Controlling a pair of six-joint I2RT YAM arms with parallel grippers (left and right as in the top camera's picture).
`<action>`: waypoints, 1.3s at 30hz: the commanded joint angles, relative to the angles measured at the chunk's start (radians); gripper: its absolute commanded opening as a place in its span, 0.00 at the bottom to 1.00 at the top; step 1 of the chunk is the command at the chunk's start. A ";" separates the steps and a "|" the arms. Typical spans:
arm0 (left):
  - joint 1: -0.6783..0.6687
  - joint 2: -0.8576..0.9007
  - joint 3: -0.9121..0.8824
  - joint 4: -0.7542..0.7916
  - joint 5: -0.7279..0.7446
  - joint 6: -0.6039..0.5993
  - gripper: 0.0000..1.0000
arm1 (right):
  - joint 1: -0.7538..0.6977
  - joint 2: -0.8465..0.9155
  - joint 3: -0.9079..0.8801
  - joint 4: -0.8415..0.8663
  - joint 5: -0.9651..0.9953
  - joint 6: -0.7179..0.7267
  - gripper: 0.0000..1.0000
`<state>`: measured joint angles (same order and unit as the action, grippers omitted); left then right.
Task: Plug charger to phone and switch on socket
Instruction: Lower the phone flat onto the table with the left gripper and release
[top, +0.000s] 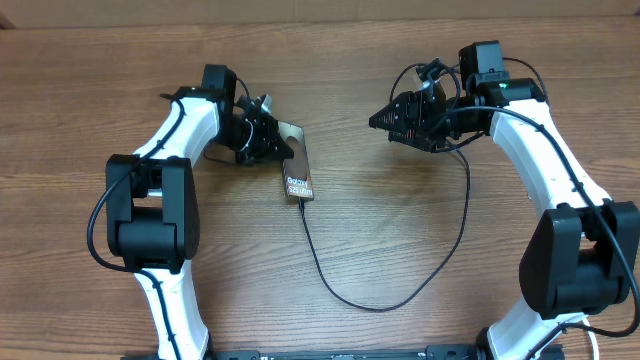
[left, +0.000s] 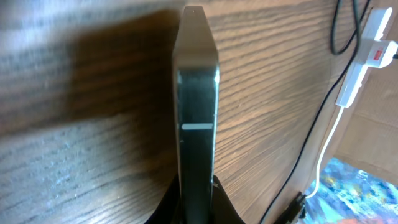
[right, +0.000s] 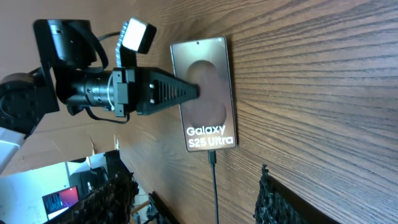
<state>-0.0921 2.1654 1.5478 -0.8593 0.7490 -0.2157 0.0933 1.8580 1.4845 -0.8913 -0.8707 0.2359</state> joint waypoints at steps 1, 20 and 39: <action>-0.012 -0.026 -0.033 0.013 0.028 -0.017 0.04 | 0.003 0.000 0.018 -0.003 0.007 -0.008 0.66; -0.020 -0.026 -0.041 0.029 0.028 -0.018 0.18 | 0.003 0.000 0.018 -0.013 0.007 -0.008 0.66; -0.016 -0.026 -0.041 0.031 0.025 -0.021 0.56 | 0.003 0.000 0.018 -0.013 0.007 -0.008 0.66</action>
<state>-0.1051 2.1654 1.5108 -0.8291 0.7513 -0.2371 0.0933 1.8580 1.4841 -0.9085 -0.8639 0.2356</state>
